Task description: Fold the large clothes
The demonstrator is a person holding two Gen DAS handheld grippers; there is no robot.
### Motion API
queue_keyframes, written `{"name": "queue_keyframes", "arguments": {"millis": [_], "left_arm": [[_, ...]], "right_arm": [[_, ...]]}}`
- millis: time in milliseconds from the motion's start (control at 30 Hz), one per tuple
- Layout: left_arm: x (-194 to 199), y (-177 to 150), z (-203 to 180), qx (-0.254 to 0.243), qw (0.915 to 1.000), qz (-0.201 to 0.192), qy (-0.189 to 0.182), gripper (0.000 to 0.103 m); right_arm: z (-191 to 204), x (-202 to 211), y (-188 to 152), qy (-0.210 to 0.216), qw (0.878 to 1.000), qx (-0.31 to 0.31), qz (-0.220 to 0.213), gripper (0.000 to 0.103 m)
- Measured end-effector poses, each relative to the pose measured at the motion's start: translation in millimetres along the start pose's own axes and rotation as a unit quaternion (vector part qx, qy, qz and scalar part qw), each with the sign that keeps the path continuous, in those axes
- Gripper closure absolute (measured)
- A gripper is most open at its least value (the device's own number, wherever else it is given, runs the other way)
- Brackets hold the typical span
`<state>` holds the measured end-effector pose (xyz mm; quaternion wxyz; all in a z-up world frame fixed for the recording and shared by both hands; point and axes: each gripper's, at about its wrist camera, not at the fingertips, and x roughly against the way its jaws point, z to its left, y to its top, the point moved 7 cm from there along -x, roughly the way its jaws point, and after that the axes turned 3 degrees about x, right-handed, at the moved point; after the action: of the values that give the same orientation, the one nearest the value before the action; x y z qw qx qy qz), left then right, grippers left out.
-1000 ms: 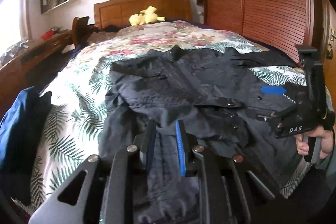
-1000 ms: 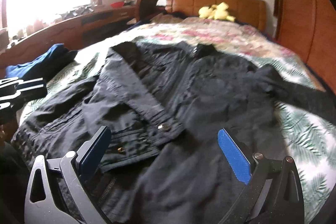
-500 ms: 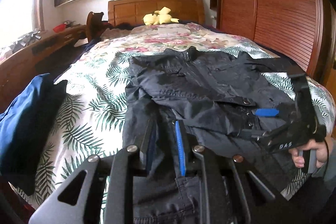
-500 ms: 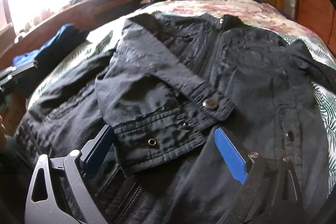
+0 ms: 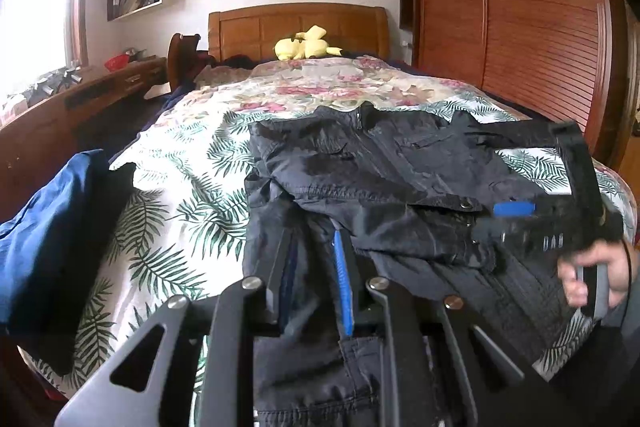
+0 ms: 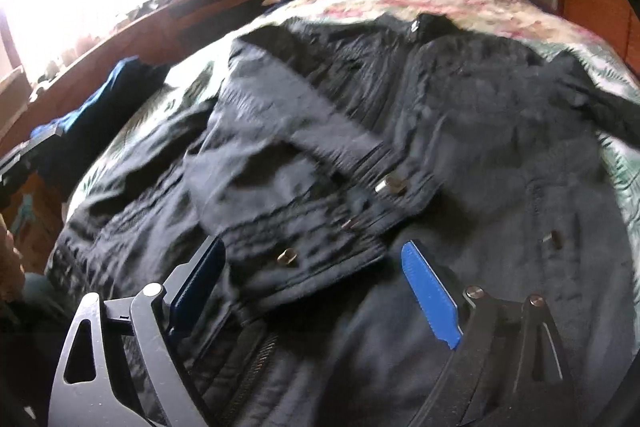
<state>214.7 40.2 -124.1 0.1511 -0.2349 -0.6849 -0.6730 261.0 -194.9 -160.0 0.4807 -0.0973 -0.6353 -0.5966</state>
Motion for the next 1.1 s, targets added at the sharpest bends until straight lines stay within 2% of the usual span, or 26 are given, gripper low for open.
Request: {"name": "queue_keyframes", "arguments": {"millis": [167, 267, 333, 467, 567, 600, 767, 900, 1100], "left_arm": [[2.7, 0.4, 1.3, 0.001, 1.0000, -0.001, -0.001, 0.087], [4.4, 0.2, 2.3, 0.005, 1.0000, -0.001, -0.003, 0.087], [6.4, 0.6, 3.2, 0.007, 1.0000, -0.004, -0.004, 0.087], [7.7, 0.8, 3.6, 0.006, 1.0000, -0.005, -0.004, 0.087], [8.7, -0.2, 4.0, 0.003, 1.0000, -0.004, -0.001, 0.087], [9.3, -0.1, 4.3, 0.002, 1.0000, -0.005, 0.000, 0.087], [12.1, 0.2, 3.4, 0.004, 1.0000, -0.007, 0.001, 0.087], [12.1, 0.0, 2.3, 0.004, 1.0000, -0.006, -0.004, 0.087], [12.2, 2.0, -3.0, 0.003, 0.9999, -0.011, -0.010, 0.087]], "right_arm": [[-28.4, 7.8, 26.1, -0.008, 0.999, -0.026, -0.018, 0.012], [-45.5, -5.9, 37.7, -0.027, 0.999, -0.028, -0.005, 0.012], [-53.5, -21.7, 39.0, -0.024, 0.999, -0.034, 0.016, 0.016], [-54.5, -52.1, 30.7, 0.003, 0.997, -0.039, 0.062, 0.029], [-43.7, -52.1, 26.9, 0.014, 0.998, -0.018, 0.062, 0.053], [-39.7, -49.9, 27.0, 0.016, 0.998, -0.011, 0.058, 0.064], [-23.3, -37.6, 26.1, 0.027, 0.999, 0.024, 0.039, 0.087], [-11.9, -19.2, 34.3, 0.030, 0.999, 0.038, 0.001, 0.093], [26.0, 44.0, 55.4, 0.038, 0.992, 0.084, -0.087, 0.097]]}}
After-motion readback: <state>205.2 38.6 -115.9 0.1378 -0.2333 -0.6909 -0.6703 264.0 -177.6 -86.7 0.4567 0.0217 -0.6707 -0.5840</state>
